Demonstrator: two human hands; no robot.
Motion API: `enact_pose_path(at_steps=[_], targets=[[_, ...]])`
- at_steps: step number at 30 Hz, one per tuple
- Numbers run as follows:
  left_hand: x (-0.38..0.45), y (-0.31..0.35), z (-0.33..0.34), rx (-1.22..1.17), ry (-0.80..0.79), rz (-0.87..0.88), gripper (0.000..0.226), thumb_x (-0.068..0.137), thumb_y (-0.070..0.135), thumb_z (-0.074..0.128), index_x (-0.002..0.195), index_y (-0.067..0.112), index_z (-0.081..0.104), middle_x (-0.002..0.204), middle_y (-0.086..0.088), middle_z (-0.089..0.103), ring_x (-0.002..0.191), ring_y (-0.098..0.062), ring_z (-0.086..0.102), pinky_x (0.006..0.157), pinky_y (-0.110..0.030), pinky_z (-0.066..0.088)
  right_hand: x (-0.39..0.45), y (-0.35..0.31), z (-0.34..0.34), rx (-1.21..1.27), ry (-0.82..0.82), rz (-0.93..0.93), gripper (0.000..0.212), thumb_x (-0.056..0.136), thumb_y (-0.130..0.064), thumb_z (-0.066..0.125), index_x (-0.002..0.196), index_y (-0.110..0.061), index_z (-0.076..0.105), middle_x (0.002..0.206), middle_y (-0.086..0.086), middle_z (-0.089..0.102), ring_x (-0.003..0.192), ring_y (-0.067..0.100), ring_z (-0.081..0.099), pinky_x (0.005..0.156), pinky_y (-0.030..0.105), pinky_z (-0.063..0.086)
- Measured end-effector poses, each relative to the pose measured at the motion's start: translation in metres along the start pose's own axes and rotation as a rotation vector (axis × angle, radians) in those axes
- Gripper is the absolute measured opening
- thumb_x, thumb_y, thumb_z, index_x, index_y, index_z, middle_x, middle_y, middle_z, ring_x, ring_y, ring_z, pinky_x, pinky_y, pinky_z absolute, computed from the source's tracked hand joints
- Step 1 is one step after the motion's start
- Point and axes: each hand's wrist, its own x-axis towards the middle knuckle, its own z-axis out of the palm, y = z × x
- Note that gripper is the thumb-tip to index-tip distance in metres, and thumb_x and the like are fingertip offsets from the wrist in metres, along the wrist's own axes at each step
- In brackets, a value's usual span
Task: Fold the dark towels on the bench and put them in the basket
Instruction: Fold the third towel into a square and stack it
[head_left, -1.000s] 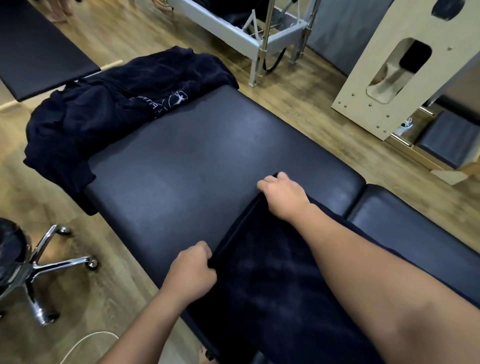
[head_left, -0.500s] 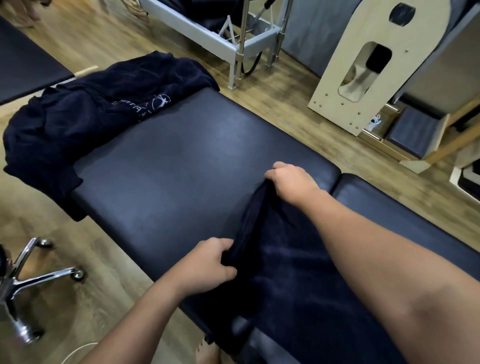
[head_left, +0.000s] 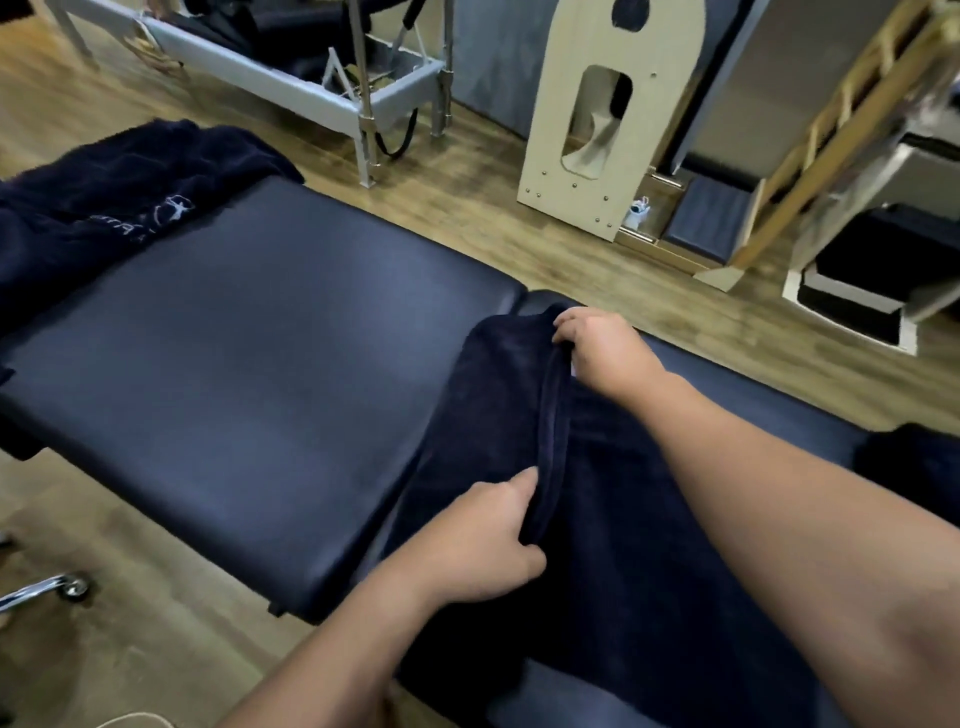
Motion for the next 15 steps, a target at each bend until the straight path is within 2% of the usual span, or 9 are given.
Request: enact_pose_path(at_steps=[6, 8, 11, 13, 15], targets=[[0.02, 0.054, 0.1, 0.035, -0.1, -0.027, 0.067, 0.08, 0.016, 0.059, 0.14, 0.039, 0.043, 0.087, 0.003, 0.073, 0.071, -0.013, 0.069, 0.071, -0.036, 0.062, -0.108, 0.08, -0.018, 0.003, 0.025, 0.114, 0.038, 0.079, 0.014, 0.054, 0.104, -0.006, 0.075, 0.127, 0.007, 0.066, 0.116, 0.029, 0.061, 0.095, 0.041, 0.052], [0.026, 0.072, 0.13, 0.037, -0.109, -0.019, 0.067, 0.08, 0.015, 0.058, 0.141, 0.039, 0.042, 0.087, 0.004, 0.072, 0.07, -0.013, 0.069, 0.072, -0.039, 0.062, -0.139, 0.102, -0.025, 0.027, 0.063, 0.163, 0.038, 0.08, 0.014, 0.053, 0.104, -0.006, 0.075, 0.126, 0.007, 0.066, 0.115, 0.03, 0.062, 0.095, 0.042, 0.052], [0.035, 0.094, 0.168, 0.029, -0.123, -0.011, 0.066, 0.082, 0.014, 0.059, 0.141, 0.037, 0.043, 0.086, 0.005, 0.071, 0.066, -0.01, 0.065, 0.071, -0.034, 0.061, -0.181, 0.135, -0.028, 0.068, 0.099, 0.245, 0.038, 0.079, 0.015, 0.053, 0.102, -0.006, 0.075, 0.128, 0.007, 0.065, 0.117, 0.031, 0.062, 0.097, 0.042, 0.052], [0.043, 0.107, 0.194, 0.04, -0.15, -0.007, 0.067, 0.083, 0.015, 0.059, 0.145, 0.034, 0.039, 0.091, 0.003, 0.071, 0.072, -0.011, 0.065, 0.072, -0.032, 0.061, -0.208, 0.153, -0.03, 0.087, 0.12, 0.294, 0.039, 0.078, 0.014, 0.052, 0.099, -0.008, 0.075, 0.128, 0.006, 0.066, 0.118, 0.031, 0.061, 0.097, 0.043, 0.052], [0.05, 0.116, 0.22, 0.076, -0.183, -0.02, 0.074, 0.085, 0.018, 0.058, 0.152, 0.032, 0.031, 0.108, 0.002, 0.068, 0.092, -0.015, 0.067, 0.085, -0.034, 0.059, -0.232, 0.168, -0.032, 0.102, 0.149, 0.333, 0.038, 0.077, 0.015, 0.051, 0.097, -0.008, 0.075, 0.125, 0.007, 0.067, 0.118, 0.03, 0.061, 0.098, 0.044, 0.051]])
